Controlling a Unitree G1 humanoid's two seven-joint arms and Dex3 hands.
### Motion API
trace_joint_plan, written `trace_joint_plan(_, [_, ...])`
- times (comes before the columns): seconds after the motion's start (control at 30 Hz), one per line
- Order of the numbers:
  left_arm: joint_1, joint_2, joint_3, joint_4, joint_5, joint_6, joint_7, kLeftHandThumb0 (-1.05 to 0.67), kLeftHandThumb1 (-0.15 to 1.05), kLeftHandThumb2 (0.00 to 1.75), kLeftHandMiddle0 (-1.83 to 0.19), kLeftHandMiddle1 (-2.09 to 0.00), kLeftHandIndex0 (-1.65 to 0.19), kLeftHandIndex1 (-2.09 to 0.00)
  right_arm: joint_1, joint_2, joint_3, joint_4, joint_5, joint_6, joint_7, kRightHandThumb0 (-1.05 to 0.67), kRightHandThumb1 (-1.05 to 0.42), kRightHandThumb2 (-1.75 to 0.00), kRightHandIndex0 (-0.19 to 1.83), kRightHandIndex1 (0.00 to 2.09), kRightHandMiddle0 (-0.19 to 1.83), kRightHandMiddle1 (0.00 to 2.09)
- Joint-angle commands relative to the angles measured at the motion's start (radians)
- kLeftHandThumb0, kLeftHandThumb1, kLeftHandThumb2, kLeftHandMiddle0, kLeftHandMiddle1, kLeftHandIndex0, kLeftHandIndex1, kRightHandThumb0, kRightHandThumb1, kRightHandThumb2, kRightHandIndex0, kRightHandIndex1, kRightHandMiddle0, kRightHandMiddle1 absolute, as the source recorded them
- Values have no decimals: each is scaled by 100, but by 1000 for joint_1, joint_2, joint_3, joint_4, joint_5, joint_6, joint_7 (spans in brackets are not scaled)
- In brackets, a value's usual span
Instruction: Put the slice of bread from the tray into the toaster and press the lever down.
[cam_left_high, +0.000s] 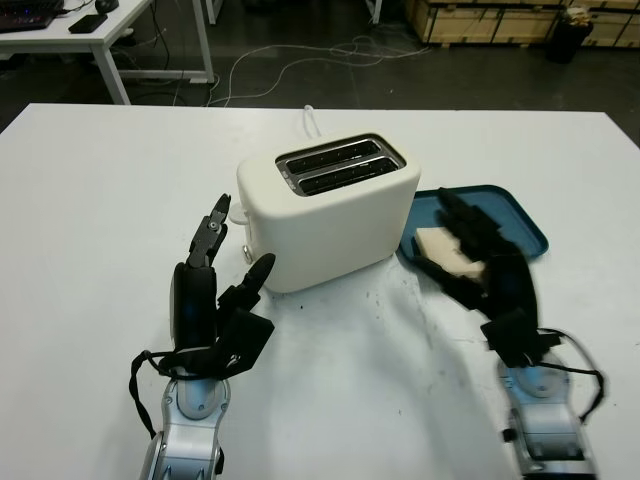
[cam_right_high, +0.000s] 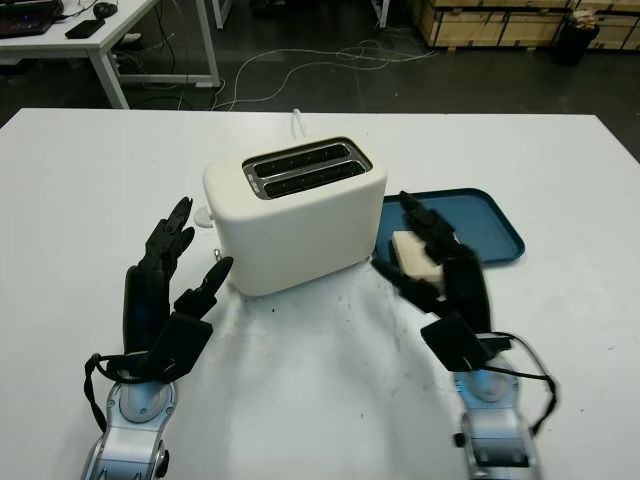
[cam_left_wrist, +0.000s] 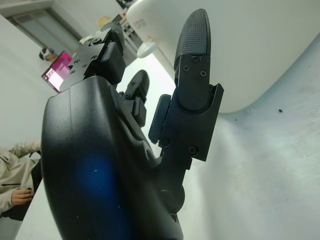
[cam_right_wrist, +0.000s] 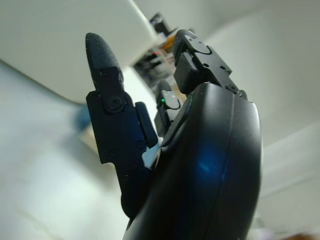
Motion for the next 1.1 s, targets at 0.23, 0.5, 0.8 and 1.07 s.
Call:
trace_joint_plan(0.23, [12,-7,-8,-6,-11,-6,0,-62,92,32,-32,-26,-30,0,20,-253,-31,189,-302,-100,-150,-49,-81,0,37,0,39,0])
trace_joint_plan(0.5, [14,-2,-6,-12,-8,-10,1,-61,92,31,-32,-27,-31,0,-48,-333,110,354,-520,29,-216,-54,-80,0,30,0,31,0])
trace_joint_plan(0.8, [8,0,0,-16,-18,-7,-9,-62,92,31,-32,-27,-31,0,-196,-354,281,576,-587,82,-303,-53,-81,-1,24,0,26,0])
trace_joint_plan(1.07, [11,4,3,-30,-13,1,-18,-62,92,29,-32,-27,-31,-1,-313,-317,404,738,-609,117,-524,-41,-83,-1,32,3,30,2])
